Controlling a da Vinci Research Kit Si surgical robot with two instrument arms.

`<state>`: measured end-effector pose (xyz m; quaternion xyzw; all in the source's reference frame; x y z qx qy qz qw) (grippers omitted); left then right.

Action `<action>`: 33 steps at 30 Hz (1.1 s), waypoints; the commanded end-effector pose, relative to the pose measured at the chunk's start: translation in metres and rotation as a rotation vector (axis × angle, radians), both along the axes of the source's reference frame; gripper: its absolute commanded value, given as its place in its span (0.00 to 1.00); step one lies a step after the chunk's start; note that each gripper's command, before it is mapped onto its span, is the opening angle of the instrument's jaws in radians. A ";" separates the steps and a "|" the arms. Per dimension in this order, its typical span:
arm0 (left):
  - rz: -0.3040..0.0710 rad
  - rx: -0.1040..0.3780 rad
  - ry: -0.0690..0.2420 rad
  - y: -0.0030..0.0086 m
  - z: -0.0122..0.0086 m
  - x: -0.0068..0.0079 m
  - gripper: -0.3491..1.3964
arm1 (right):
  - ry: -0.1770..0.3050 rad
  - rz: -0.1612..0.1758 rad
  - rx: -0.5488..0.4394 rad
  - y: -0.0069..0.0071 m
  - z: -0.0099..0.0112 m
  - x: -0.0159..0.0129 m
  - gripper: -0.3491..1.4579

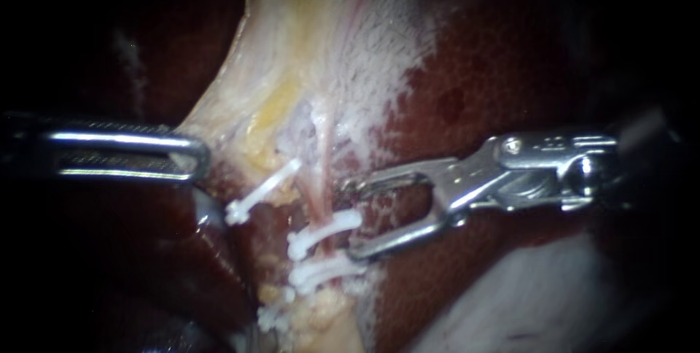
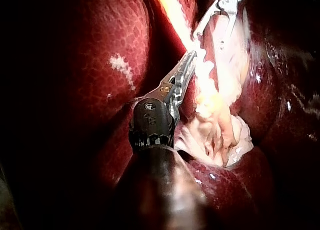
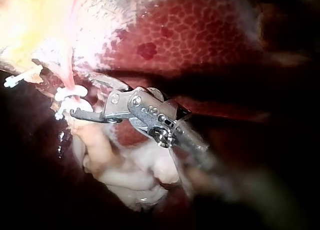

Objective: Going back third clip right tube

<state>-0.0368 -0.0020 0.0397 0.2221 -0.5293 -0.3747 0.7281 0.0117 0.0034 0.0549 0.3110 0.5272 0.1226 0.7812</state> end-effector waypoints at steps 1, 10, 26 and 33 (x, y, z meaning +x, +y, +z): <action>0.000 0.001 0.000 0.0000 0.0002 0.0001 0.00 | 0.001 0.004 -0.014 0.0003 -0.0002 -0.0004 0.52; 0.002 0.000 -0.001 0.0004 0.0013 0.0004 0.00 | -0.003 0.029 -0.068 0.0009 -0.0014 -0.0034 0.52; 0.009 0.013 0.022 -0.0020 0.0084 -0.0010 0.00 | -0.006 0.035 -0.086 0.0004 -0.0018 -0.0041 0.52; 0.036 0.034 0.028 -0.0037 0.0101 -0.0027 0.00 | -0.005 0.034 -0.086 0.0003 -0.0018 -0.0043 0.52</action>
